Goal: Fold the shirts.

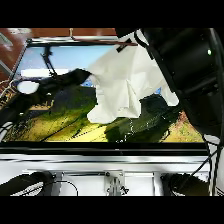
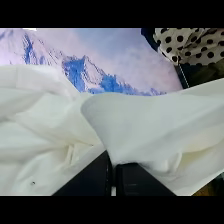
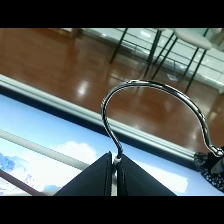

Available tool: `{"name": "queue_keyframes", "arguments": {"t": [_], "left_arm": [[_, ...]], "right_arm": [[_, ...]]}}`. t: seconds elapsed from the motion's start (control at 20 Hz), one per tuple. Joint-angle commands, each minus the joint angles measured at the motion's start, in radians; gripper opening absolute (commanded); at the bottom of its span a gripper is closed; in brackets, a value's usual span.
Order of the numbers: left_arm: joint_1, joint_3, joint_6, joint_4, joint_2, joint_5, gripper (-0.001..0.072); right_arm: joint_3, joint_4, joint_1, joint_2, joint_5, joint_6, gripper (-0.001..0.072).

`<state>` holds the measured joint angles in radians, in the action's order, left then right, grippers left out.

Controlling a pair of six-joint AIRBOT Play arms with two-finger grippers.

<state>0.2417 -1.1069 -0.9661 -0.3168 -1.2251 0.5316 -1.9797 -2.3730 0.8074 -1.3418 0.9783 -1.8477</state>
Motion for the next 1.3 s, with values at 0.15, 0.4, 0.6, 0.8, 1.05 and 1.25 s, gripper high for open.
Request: {"name": "queue_keyframes", "arguments": {"t": [0.15,0.4,0.6,0.8,1.05,1.25], "left_arm": [[-0.1,-0.087,0.016,-0.004,0.047,0.064,0.0061],[-0.143,-0.144,0.011,-0.004,0.047,0.059,0.0061],[-0.164,-0.178,0.012,-0.004,0.047,0.163,0.0061],[-0.164,-0.203,0.011,-0.004,0.048,0.278,0.0061],[-0.206,-0.206,0.011,-0.004,0.066,0.354,0.0061],[-0.268,-0.241,0.001,0.011,0.066,0.332,0.0061]], "right_arm": [[-0.001,0.026,-0.016,0.0,0.011,0.006,0.0079],[-0.001,0.027,-0.016,0.0,0.01,0.006,0.0079],[-0.001,0.026,-0.016,-0.005,0.009,0.013,0.0079],[-0.001,0.012,-0.016,-0.019,0.005,0.029,0.0079],[-0.001,0.008,-0.016,-0.021,0.003,0.045,0.0079],[-0.001,0.031,-0.016,-0.023,0.005,0.048,0.0079]]}}
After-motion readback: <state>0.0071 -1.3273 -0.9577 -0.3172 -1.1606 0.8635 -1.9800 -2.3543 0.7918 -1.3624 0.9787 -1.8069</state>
